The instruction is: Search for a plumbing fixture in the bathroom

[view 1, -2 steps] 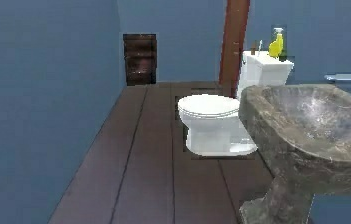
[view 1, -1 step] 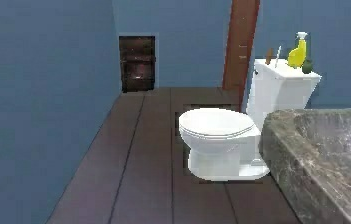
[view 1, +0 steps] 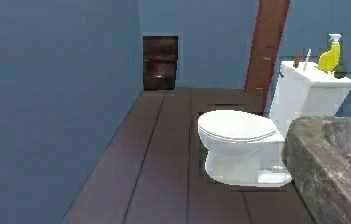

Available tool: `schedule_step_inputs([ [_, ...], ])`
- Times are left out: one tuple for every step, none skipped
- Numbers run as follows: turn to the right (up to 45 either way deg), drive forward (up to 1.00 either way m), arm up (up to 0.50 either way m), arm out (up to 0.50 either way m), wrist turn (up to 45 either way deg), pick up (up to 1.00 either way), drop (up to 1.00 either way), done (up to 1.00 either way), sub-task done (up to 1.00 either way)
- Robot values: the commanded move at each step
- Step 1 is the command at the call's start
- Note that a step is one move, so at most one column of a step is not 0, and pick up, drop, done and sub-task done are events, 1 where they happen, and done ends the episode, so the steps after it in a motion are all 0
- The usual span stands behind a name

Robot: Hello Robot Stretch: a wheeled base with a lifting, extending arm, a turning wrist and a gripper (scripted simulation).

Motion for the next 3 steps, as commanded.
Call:
schedule_step_inputs([
  [0.0,0.65,0.0,0.0,0.0,0.0,0.0,0.0,0.0],
  [36.0,0.0,0.0,0.0,0.0,0.0,0.0,0.0,0.0],
  [0.0,0.0,0.0,0.0,0.0,0.0,0.0,1.0,0.0],
])
